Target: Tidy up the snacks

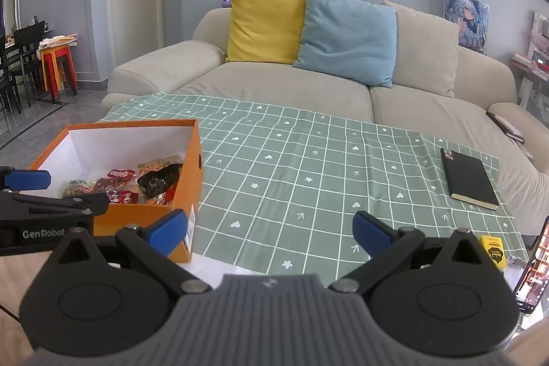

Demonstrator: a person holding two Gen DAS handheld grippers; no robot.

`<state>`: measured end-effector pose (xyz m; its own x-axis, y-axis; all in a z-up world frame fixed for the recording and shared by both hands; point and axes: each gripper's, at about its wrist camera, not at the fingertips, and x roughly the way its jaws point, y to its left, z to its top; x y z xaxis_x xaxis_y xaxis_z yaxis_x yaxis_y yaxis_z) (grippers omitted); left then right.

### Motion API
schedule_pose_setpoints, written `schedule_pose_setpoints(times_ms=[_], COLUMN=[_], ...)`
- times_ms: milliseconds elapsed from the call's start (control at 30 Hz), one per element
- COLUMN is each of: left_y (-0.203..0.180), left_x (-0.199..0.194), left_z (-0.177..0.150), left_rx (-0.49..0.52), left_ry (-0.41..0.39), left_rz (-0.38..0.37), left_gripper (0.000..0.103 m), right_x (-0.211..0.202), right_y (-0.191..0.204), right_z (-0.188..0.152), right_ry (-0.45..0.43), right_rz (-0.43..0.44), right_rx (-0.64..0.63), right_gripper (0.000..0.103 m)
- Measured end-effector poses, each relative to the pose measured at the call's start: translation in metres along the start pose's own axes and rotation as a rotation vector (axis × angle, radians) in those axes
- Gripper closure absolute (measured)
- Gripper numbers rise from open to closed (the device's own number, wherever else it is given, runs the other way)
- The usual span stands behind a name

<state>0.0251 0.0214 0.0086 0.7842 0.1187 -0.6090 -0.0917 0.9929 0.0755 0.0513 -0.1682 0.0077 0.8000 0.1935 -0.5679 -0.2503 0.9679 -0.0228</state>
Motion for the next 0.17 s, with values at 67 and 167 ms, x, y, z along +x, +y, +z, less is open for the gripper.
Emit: schedule_pose_setpoints(times_ms=[67, 167], left_y=[-0.0003, -0.0009], left_x=[-0.0013, -0.0024], left_z=[-0.0002, 0.0002], left_rx=[0.0, 0.0], left_ry=[-0.004, -0.008], left_rz=[-0.004, -0.005], left_gripper=[0.009, 0.009], right_x=[0.0005, 0.0015], right_y=[0.0002, 0.0003], right_z=[-0.0008, -0.0017], right_ry=[0.002, 0.004], right_rz=[-0.001, -0.001], right_rx=[0.002, 0.005], right_gripper=[0.004, 0.004])
